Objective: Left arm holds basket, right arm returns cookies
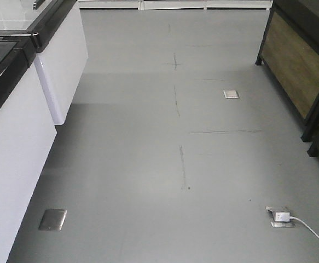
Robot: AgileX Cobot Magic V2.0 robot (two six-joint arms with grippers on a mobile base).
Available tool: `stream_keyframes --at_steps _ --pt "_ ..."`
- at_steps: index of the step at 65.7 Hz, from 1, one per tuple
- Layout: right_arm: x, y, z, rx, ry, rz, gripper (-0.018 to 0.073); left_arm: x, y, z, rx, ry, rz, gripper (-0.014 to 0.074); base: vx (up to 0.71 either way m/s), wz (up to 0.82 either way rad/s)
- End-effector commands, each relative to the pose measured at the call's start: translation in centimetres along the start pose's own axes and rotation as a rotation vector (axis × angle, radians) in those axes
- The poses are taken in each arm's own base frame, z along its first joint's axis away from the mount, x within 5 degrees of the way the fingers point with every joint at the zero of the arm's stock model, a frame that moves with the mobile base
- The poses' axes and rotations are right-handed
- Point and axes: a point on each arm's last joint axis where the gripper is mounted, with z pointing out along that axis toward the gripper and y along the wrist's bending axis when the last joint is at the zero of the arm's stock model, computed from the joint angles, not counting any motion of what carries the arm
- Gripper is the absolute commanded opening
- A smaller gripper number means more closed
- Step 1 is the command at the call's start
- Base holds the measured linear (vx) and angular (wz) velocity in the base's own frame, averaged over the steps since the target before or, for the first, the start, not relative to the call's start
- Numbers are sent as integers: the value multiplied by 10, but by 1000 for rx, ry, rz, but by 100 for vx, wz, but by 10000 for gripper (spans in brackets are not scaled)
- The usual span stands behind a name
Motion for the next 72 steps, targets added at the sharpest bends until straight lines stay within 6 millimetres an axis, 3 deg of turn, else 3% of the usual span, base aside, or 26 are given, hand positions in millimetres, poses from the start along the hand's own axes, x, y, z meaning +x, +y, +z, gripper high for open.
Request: stream_keyframes --at_steps 1,9,19,35,47,61,72 --pt "-2 0 0 6 -70 -11 -3 -17 0 25 -3 51 11 -4 0 0" --pt "-2 0 0 6 -70 -11 -3 -16 0 56 -4 142 20 -3 0 0" --pt "-2 0 0 6 -70 -11 -3 1 0 85 -5 216 12 3 0 0" --pt "-2 0 0 6 -70 -11 -3 13 1 101 -7 276 11 48 0 0" --pt "-2 0 0 6 -70 -11 -3 13 1 101 -7 278 12 214 0 0" --pt "-2 0 0 6 -70 -11 -3 15 1 101 -7 289 12 491 0 0" --pt "-2 0 0 6 -70 -11 -3 14 1 102 -7 283 12 556 0 0"
